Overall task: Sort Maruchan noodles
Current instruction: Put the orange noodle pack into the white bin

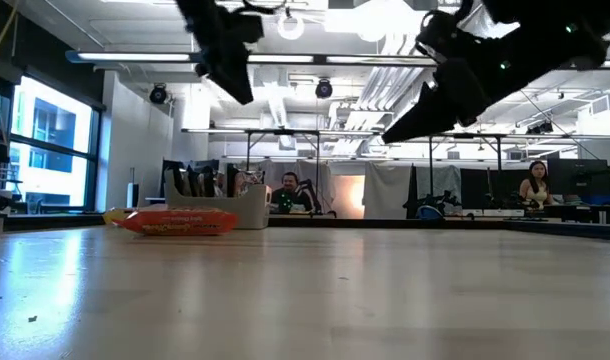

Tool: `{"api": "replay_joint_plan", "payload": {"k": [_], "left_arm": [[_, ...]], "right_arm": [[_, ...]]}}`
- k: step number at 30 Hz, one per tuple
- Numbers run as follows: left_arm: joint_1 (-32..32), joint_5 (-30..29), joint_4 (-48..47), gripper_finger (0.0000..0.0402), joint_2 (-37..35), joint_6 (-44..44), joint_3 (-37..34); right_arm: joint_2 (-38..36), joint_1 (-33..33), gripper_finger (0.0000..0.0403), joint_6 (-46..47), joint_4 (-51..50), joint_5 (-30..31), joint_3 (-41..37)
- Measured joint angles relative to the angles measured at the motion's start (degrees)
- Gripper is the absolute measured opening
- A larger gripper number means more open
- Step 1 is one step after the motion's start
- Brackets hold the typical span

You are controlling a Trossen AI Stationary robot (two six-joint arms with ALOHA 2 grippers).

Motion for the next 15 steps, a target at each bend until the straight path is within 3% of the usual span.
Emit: {"api": "replay_joint_plan", "payload": {"k": [8, 15], "left_arm": [[-13.3, -3.3, 17.9, 0.0097, -16.0, -10.6, -27.0], [-23.8, -20.5, 42.5, 0.0099, -22.5, -18.1, -47.0]], "right_arm": [[0.0, -1.6, 0.0000, -0.8, 26.2, -8.5, -11.4], [0.0, -4.0, 0.0000, 6.0, 24.7, -10.7, -12.1]]}}
